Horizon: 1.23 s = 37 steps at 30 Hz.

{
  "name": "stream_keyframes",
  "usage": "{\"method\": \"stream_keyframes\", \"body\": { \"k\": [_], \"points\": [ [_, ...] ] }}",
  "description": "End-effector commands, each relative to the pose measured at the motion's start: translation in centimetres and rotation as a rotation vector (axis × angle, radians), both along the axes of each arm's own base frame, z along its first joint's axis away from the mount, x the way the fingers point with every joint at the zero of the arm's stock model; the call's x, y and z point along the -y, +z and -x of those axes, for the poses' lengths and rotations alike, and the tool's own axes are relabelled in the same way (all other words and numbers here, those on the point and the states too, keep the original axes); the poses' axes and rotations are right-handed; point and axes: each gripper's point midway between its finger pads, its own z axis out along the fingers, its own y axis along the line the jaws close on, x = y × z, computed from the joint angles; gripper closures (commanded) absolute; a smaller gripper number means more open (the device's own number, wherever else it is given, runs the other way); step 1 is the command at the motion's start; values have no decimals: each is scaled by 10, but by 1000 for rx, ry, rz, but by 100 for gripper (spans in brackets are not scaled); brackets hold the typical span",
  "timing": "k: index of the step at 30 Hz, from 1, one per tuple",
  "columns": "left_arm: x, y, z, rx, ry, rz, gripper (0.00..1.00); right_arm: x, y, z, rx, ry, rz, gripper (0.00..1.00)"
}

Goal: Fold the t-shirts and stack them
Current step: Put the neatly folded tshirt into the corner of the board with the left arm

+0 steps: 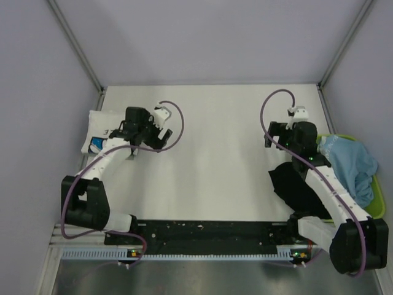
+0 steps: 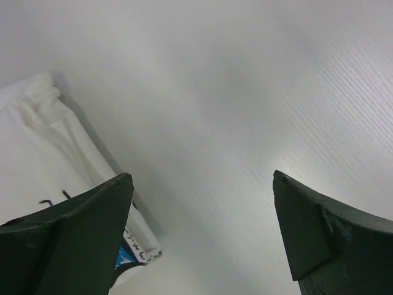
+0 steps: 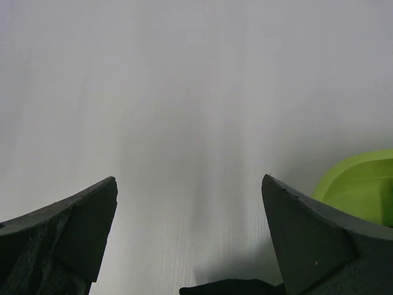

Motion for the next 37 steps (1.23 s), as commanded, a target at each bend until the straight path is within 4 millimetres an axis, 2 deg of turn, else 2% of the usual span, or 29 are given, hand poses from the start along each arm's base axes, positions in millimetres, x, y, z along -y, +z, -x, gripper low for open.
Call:
{"method": "stream_keyframes", "body": {
  "k": [1,4,7,12,15,24,30,34,37],
  "points": [
    [10,-3,-5,108,66,133,1,10,42,-10,263,-53,-14,1],
    [-7,-8,-11,198,214,162,1,12,35,-7,277,-55,-8,1],
    [-12,-15,-9,268,292,233,1,10,27,-6,284,-47,-13,1],
    [-14,-34,2,370,290,283,1,17,17,-1,326,-96,-24,1],
    [-17,-31,-1,397,313,285,1,26,8,3,342,-130,-1,1],
    [-16,-31,-1,385,321,302,1,32,-19,13,355,-142,32,1],
    [-21,-32,-3,380,360,299,1,31,-21,13,358,-139,27,1],
    [-16,-31,-1,381,324,303,1,30,-20,13,360,-138,23,1],
    [-23,-32,-4,384,375,297,1,31,-21,14,356,-144,21,1]
  ]
}}
